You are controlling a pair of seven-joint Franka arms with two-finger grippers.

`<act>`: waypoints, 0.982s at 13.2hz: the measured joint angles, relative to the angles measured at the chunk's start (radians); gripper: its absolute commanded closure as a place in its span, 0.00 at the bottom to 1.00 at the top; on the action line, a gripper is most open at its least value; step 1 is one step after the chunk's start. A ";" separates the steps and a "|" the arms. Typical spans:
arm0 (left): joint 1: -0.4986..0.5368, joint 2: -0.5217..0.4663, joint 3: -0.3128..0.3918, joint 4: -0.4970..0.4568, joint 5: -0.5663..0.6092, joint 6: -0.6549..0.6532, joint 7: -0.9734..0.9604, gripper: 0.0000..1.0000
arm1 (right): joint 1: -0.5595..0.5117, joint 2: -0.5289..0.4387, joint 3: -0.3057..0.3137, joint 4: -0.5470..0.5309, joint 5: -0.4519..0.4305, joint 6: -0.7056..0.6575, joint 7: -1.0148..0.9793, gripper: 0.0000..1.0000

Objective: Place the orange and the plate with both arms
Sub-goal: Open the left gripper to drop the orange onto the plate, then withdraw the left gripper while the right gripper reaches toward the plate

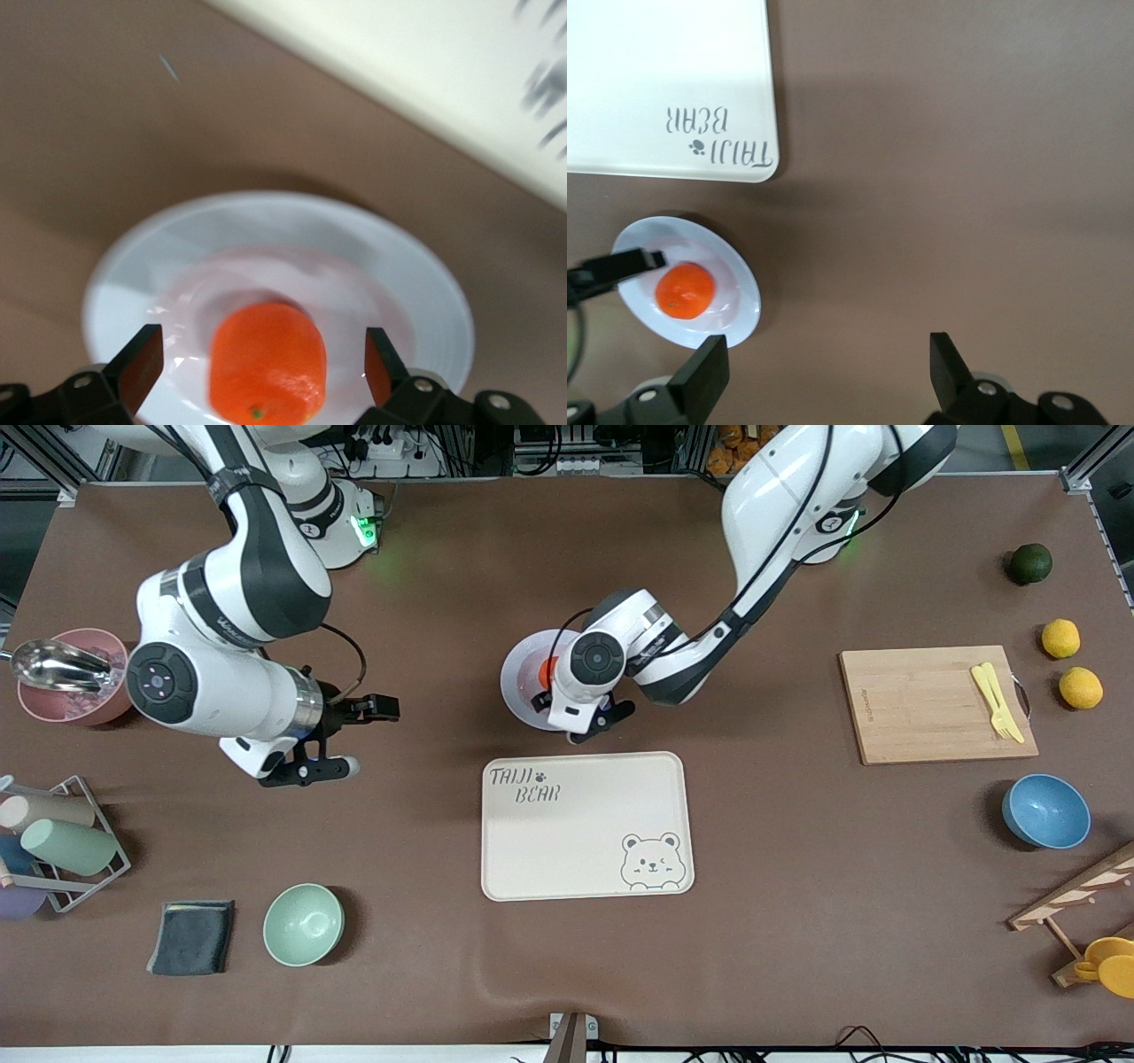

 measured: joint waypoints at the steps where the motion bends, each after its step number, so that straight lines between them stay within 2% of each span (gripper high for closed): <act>1: 0.011 -0.064 0.019 0.011 0.014 -0.049 0.000 0.00 | 0.002 -0.004 0.000 -0.017 0.038 0.013 0.018 0.00; 4: 0.112 -0.276 0.046 0.017 0.063 -0.119 0.003 0.00 | 0.003 -0.034 -0.001 -0.117 0.120 0.116 0.034 0.00; 7: 0.246 -0.408 0.052 0.016 0.080 -0.148 0.057 0.00 | 0.003 -0.063 -0.001 -0.222 0.198 0.169 0.035 0.00; 10: 0.346 -0.482 0.054 0.042 0.084 -0.299 0.323 0.00 | 0.003 -0.067 0.000 -0.296 0.270 0.215 0.036 0.00; 13: 0.416 -0.554 0.082 0.055 0.077 -0.375 0.575 0.00 | 0.003 -0.066 -0.001 -0.370 0.368 0.250 0.035 0.00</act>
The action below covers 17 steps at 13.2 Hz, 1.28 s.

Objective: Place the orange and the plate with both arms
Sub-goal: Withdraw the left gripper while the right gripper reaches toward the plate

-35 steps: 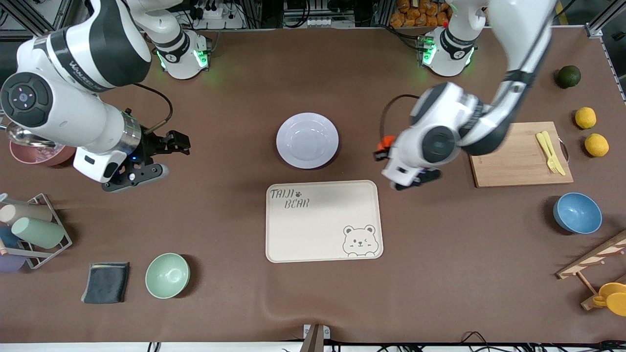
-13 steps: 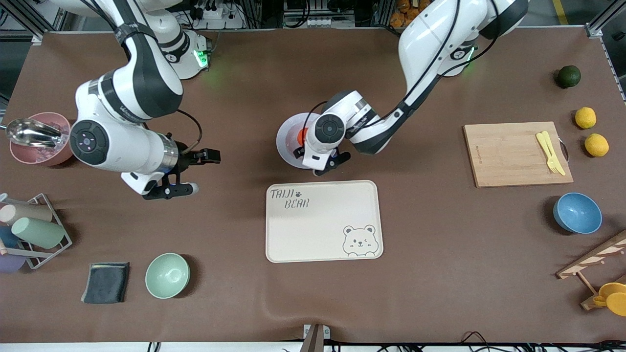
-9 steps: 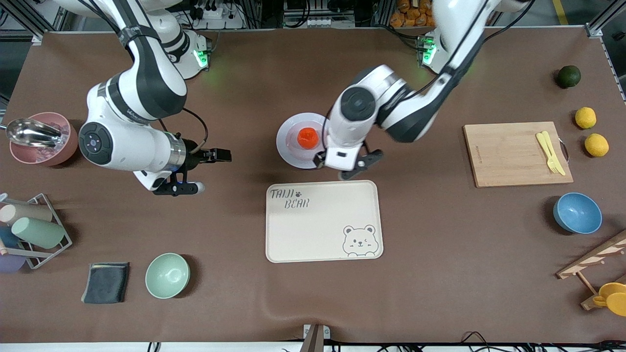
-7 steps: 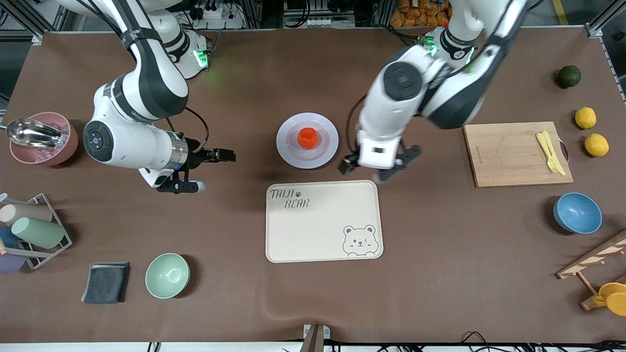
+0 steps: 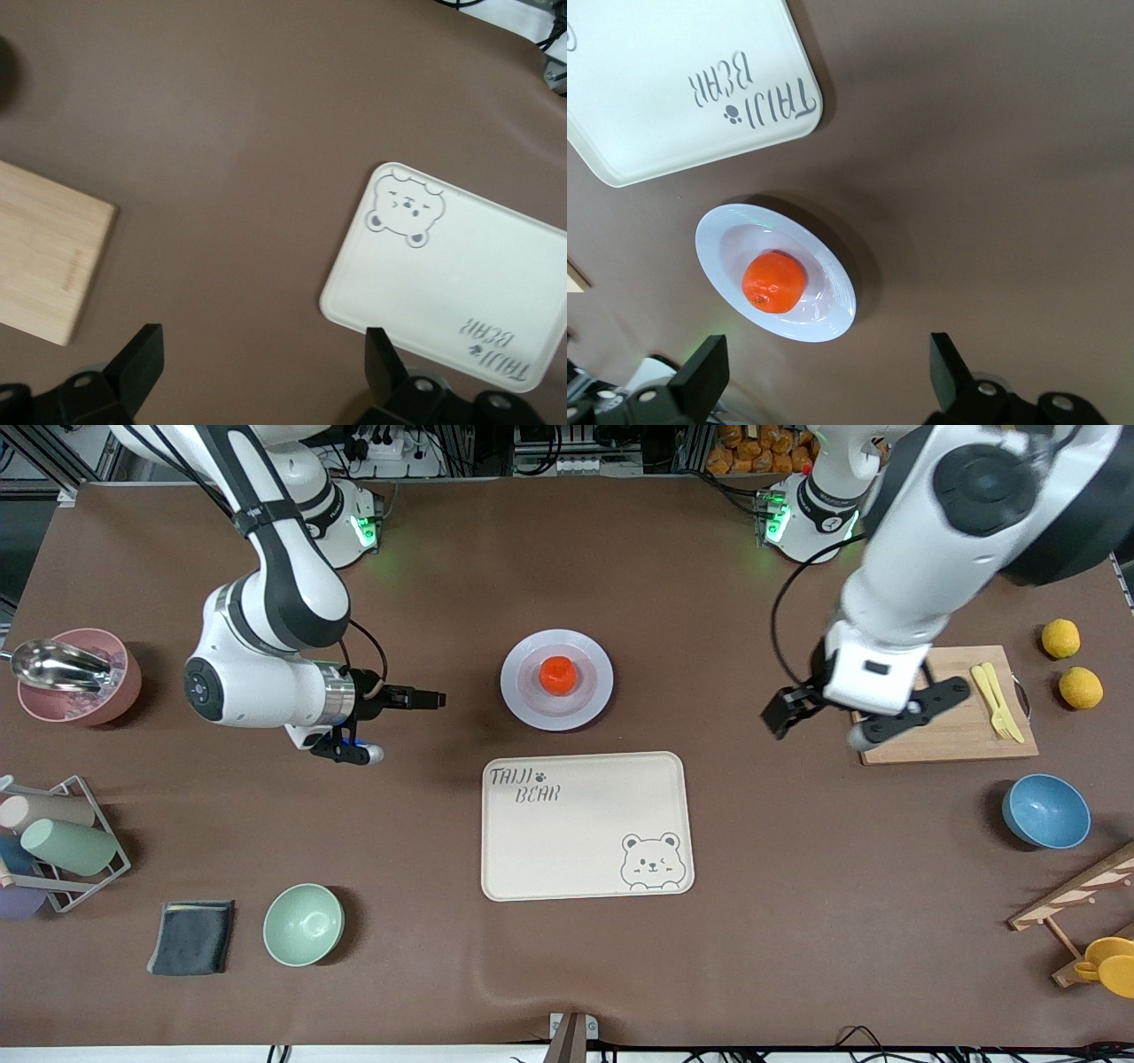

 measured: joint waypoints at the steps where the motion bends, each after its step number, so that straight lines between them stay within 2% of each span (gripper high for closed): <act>1: 0.000 -0.024 0.039 0.001 -0.013 -0.025 0.084 0.00 | 0.000 0.000 0.000 -0.026 0.013 0.025 0.000 0.00; 3: 0.001 -0.066 0.129 0.001 -0.051 -0.066 0.299 0.00 | 0.000 0.002 0.003 -0.078 0.046 0.080 -0.010 0.00; 6: 0.002 -0.103 0.241 0.001 -0.089 -0.097 0.519 0.00 | 0.000 0.015 0.010 -0.142 0.200 0.105 -0.128 0.00; 8: 0.001 -0.120 0.257 -0.004 -0.116 -0.126 0.551 0.00 | 0.000 0.035 0.009 -0.186 0.313 0.129 -0.255 0.00; 12: -0.011 -0.178 0.256 -0.042 -0.118 -0.156 0.552 0.00 | 0.006 0.089 0.015 -0.217 0.443 0.181 -0.369 0.00; 15: -0.008 -0.181 0.258 -0.056 -0.118 -0.157 0.552 0.00 | 0.040 0.118 0.016 -0.233 0.606 0.192 -0.472 0.00; 17: -0.007 -0.180 0.258 -0.059 -0.118 -0.157 0.552 0.00 | 0.044 0.125 0.016 -0.254 0.670 0.196 -0.535 0.00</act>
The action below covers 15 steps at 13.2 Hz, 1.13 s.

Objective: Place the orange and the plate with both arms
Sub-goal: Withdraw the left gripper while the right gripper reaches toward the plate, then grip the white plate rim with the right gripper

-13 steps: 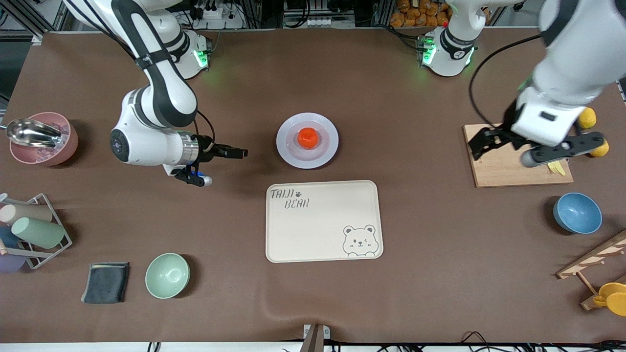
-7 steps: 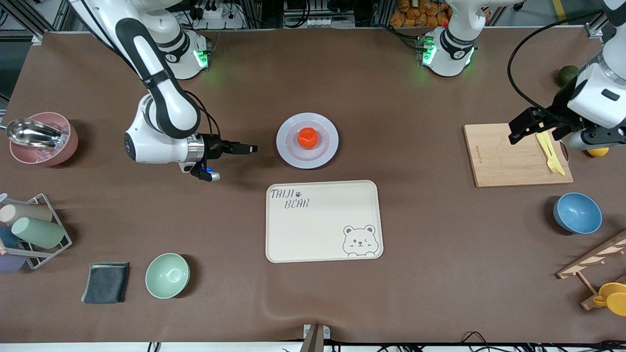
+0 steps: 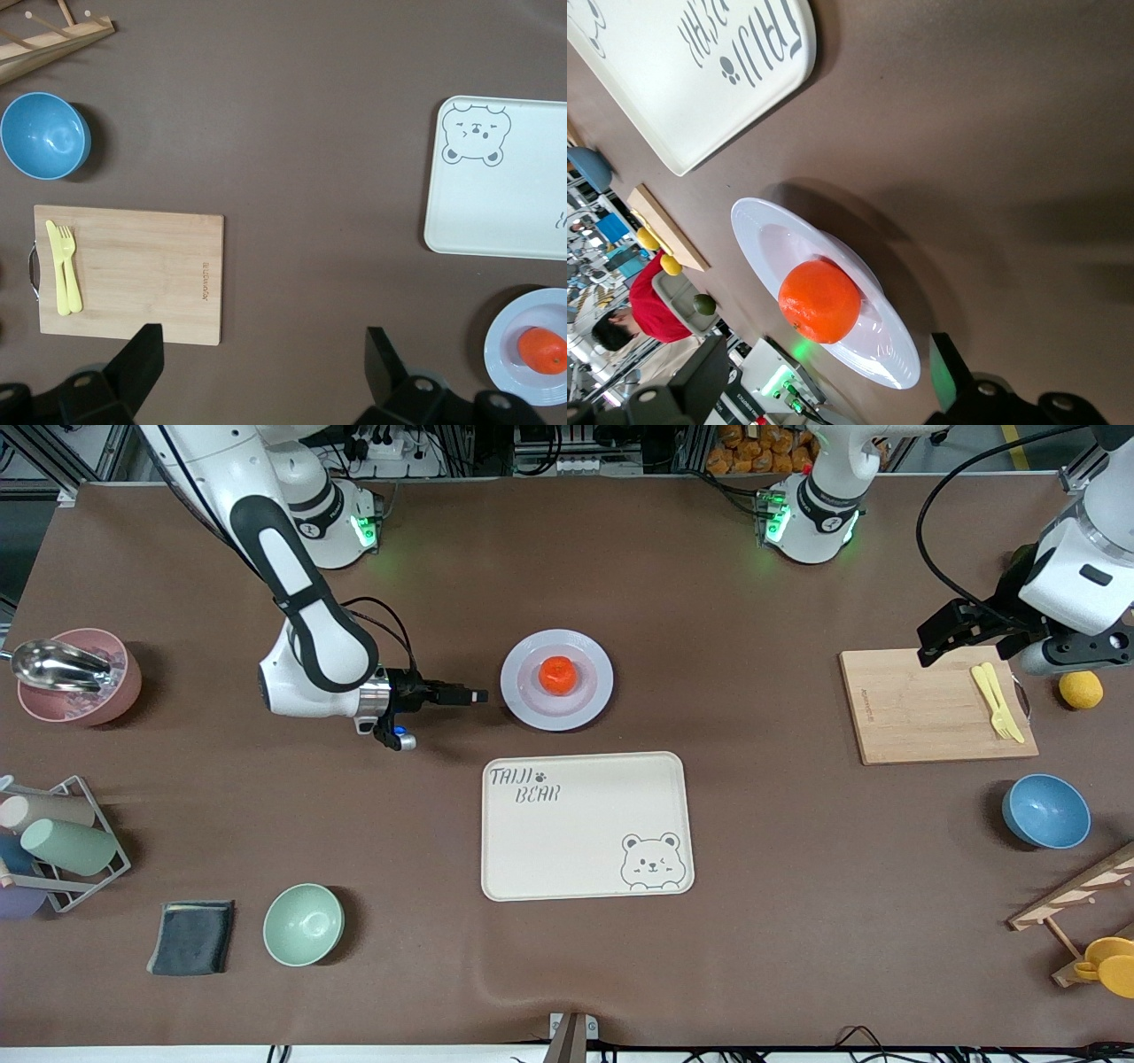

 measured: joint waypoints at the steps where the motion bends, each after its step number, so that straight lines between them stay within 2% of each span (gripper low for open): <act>1: 0.000 0.000 0.000 0.000 0.000 0.000 0.000 0.00 | 0.000 0.003 0.000 -0.005 0.008 0.003 -0.010 0.00; 4: 0.003 0.000 0.002 0.000 0.000 0.000 0.013 0.00 | 0.032 0.014 0.001 -0.010 0.020 0.058 -0.018 0.00; 6: 0.028 0.000 0.005 0.000 0.000 0.000 0.044 0.00 | 0.081 0.027 0.003 -0.014 0.065 0.110 -0.018 0.00; 10: 0.045 0.000 0.006 0.000 0.000 -0.001 0.059 0.00 | 0.117 0.058 0.006 -0.015 0.102 0.131 -0.019 0.00; 15: 0.043 0.000 -0.002 -0.002 0.000 -0.007 0.059 0.00 | 0.163 0.116 0.008 -0.015 0.336 0.131 -0.202 0.00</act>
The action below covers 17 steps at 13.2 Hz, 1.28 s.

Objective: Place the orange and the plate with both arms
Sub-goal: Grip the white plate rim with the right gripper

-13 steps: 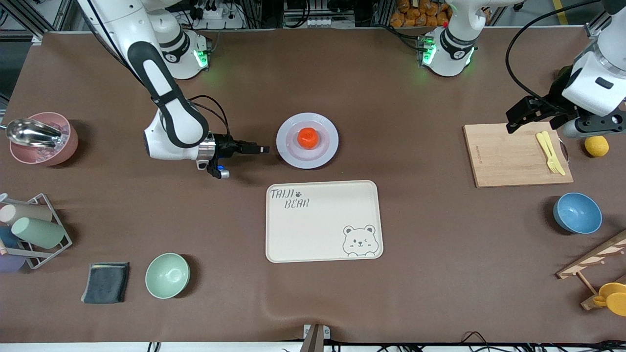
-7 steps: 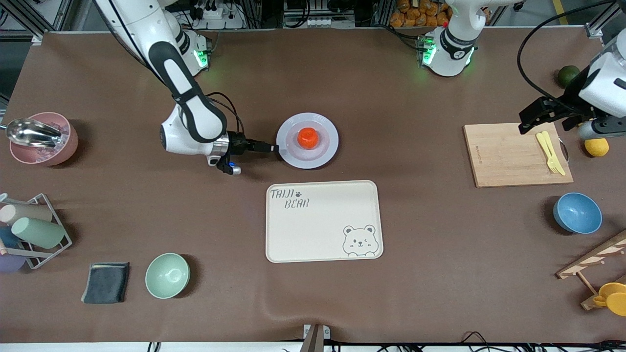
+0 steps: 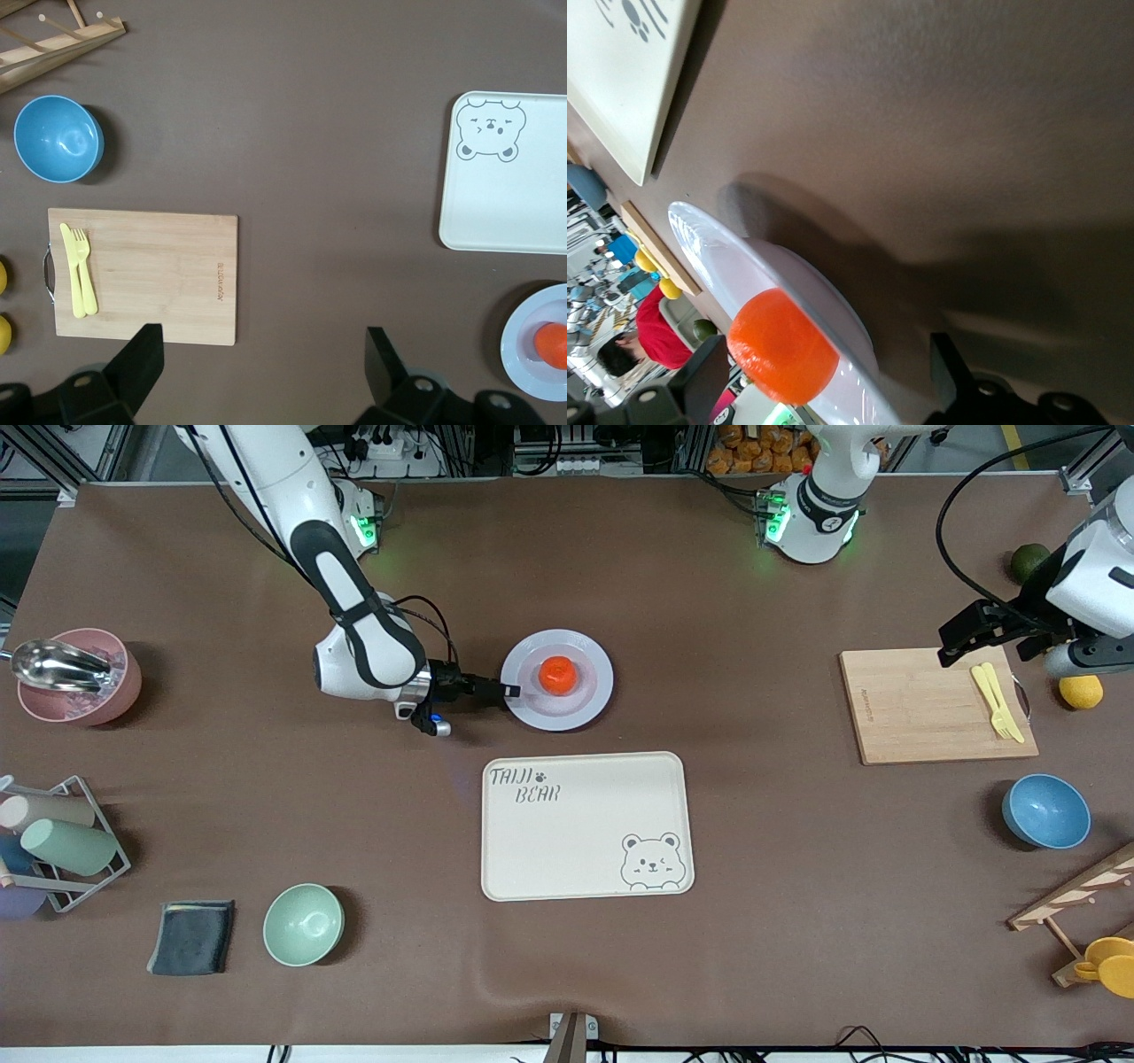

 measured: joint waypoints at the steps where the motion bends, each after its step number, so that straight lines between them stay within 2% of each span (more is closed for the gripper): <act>1: 0.000 0.000 -0.001 -0.001 0.000 0.000 0.000 0.00 | 0.005 0.008 0.000 0.001 0.024 -0.001 -0.021 0.00; 4: -0.001 0.000 -0.001 -0.004 0.000 0.000 0.000 0.00 | 0.008 0.008 0.009 0.002 0.059 -0.001 -0.033 0.00; 5: -0.001 0.000 -0.001 -0.004 0.000 0.000 0.000 0.00 | 0.010 0.008 0.018 0.004 0.090 0.000 -0.036 0.04; 7: -0.001 0.000 -0.001 -0.004 0.000 0.000 0.000 0.00 | 0.027 0.008 0.038 0.015 0.132 0.044 -0.041 0.85; 8: -0.001 0.000 -0.001 -0.004 0.000 0.000 0.000 0.00 | 0.035 0.008 0.055 0.022 0.137 0.081 -0.041 1.00; 10: -0.001 0.000 -0.001 -0.004 0.000 0.000 0.000 0.00 | 0.044 0.008 0.077 0.032 0.146 0.129 -0.041 1.00; 17: -0.001 0.001 -0.001 -0.007 0.000 0.000 0.000 0.00 | 0.044 0.008 0.080 0.046 0.174 0.132 -0.041 1.00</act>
